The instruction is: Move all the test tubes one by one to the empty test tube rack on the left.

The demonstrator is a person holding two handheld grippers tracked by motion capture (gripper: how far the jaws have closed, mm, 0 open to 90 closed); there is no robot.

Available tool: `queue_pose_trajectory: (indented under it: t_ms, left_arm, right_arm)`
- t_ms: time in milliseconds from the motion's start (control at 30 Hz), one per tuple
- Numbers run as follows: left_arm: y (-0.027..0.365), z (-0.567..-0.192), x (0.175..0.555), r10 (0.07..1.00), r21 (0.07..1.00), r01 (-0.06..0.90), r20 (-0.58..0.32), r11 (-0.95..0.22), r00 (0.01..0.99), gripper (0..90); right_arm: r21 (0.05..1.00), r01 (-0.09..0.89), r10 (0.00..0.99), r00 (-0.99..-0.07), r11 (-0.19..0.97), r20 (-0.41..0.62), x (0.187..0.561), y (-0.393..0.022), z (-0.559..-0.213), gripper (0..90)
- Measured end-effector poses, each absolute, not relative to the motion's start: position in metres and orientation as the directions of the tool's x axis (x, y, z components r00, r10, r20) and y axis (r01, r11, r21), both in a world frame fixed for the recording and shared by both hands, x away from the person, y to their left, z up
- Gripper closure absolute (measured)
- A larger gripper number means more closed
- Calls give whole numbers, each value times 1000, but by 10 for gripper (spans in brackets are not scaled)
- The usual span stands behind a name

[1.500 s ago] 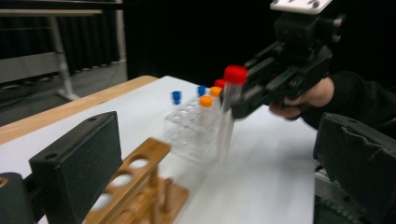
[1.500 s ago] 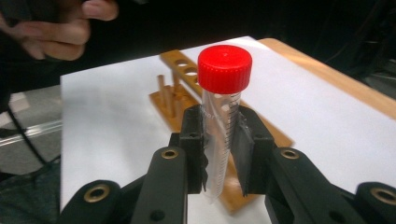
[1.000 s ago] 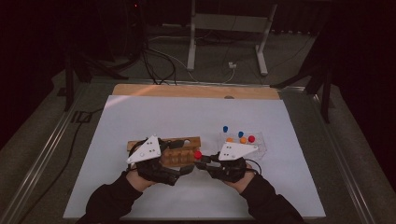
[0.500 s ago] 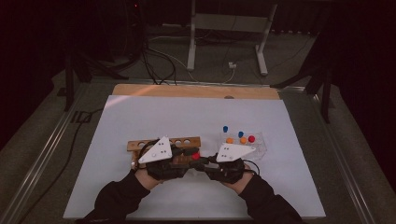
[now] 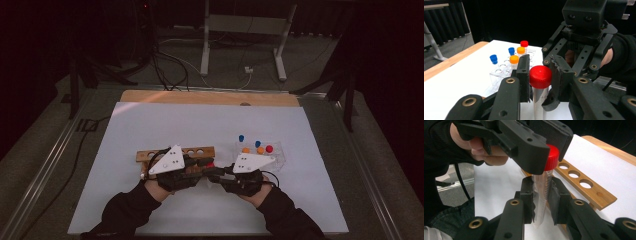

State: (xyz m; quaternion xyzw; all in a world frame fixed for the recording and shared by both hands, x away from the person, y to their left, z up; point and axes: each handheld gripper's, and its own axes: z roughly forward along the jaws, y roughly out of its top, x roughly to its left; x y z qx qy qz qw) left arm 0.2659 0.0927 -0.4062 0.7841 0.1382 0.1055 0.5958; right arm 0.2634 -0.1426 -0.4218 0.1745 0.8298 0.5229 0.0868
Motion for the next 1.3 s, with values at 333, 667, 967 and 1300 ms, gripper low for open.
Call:
queue_pose_trajectory:
  t_ms: [333,667,967,1300]
  left_arm:
    - [102,-392,279,393,962,79,32,-261,919,721]
    - [115,-374,303,458,968,78,42,-240,888,720]
    - [114,-378,329,517,968,95,40,-233,855,720]
    - [111,-396,345,550,962,129,25,-239,834,720]
  right_arm:
    - [906,230,431,-900,354,60,265,-149,-418,420]
    - [918,246,439,-894,311,91,266,-159,-413,144]
    - [938,201,438,-897,283,60,264,-171,-408,21]
    - [942,176,434,-900,287,36,258,-174,-403,0]
